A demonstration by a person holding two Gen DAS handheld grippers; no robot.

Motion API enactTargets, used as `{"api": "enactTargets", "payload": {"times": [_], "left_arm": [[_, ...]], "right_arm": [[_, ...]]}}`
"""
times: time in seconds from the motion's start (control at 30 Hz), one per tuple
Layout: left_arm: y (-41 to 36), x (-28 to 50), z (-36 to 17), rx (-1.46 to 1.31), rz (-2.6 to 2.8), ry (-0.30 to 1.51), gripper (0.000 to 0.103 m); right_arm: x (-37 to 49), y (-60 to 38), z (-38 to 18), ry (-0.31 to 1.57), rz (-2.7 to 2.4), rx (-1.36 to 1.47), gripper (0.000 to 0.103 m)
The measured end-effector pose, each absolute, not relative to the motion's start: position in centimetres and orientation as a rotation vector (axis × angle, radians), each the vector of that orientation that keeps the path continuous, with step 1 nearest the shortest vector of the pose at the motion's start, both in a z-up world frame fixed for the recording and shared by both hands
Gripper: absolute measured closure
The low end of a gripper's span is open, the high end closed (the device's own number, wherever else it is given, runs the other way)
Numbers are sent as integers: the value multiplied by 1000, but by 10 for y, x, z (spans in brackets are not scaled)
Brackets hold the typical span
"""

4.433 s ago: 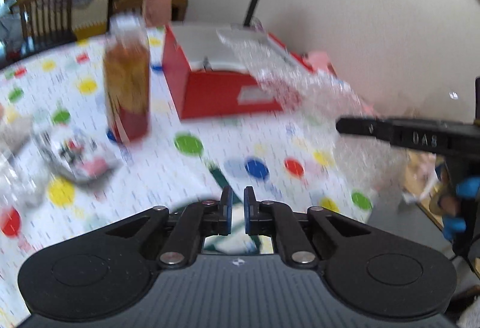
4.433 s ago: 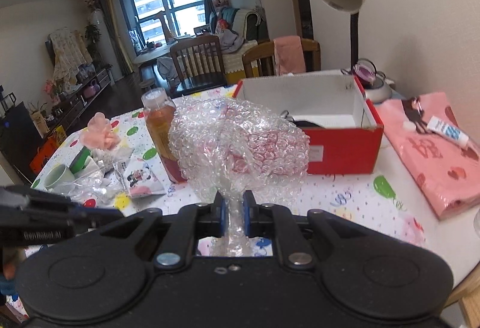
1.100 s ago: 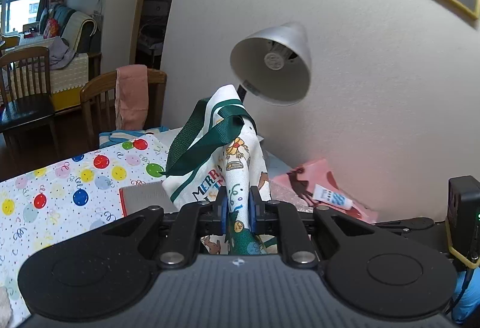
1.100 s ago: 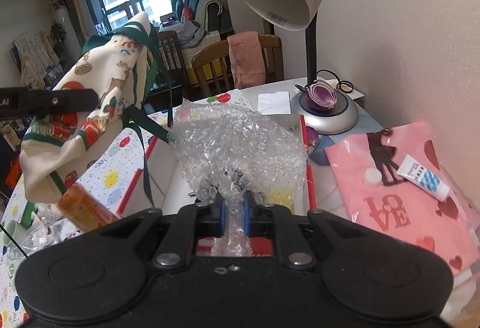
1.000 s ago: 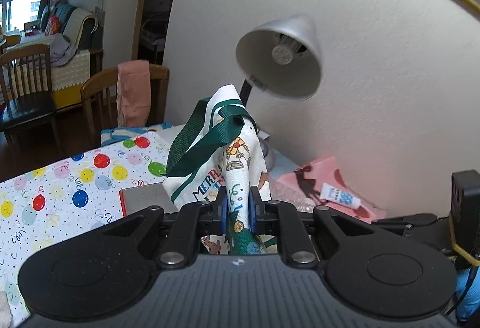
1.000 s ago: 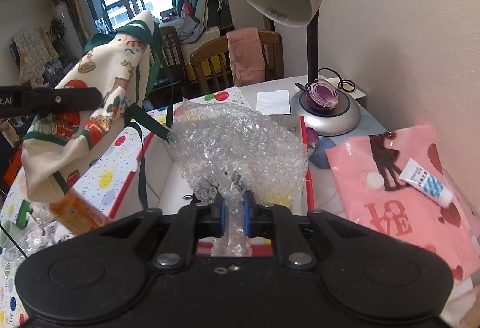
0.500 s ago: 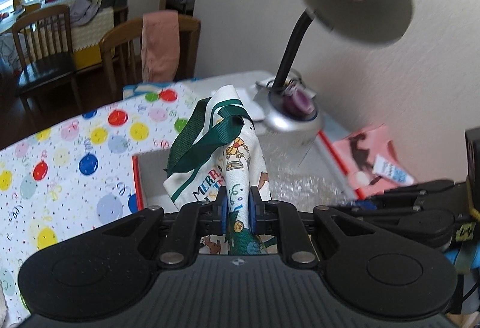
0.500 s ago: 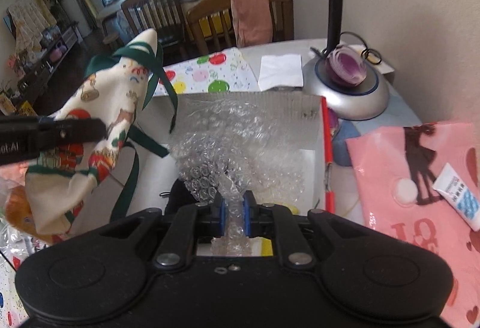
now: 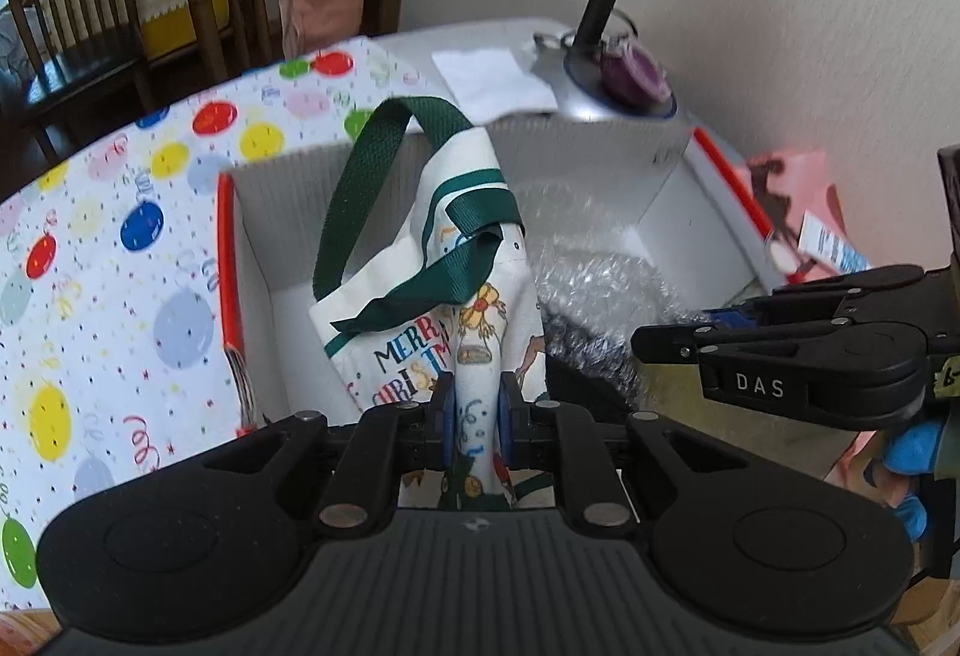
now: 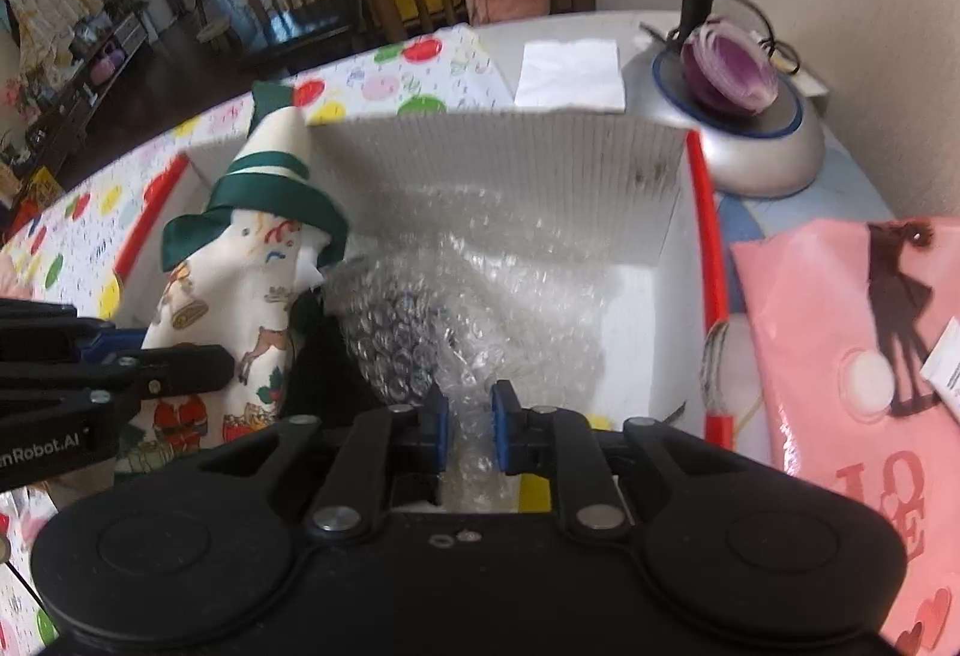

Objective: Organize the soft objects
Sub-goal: 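Lower the tote bag and bubble wrap into the red box and open both grippers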

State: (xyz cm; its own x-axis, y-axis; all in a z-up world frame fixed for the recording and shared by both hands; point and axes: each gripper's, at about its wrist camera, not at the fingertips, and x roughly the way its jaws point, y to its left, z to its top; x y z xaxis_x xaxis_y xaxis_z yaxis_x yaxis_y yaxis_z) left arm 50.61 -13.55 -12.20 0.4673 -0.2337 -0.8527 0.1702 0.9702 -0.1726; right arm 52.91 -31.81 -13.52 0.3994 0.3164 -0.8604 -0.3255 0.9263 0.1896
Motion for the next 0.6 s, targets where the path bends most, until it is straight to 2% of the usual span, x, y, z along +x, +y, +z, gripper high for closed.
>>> {"api": "enactTargets", "payload": {"times": [0.27,0.43,0.6], "left_arm": [[-140,505,-143,-36,-240,1129,90],[-145,506,-145,-7,-227,1130,90],[-144,503,-141,-10,-219,1112,89]], "right_arm": [[520,-321,-140,1090,444,-35,78],[517,-323,-137,1073,455,-40,61],[509,-323,-128,1035,484,-60,49]]}}
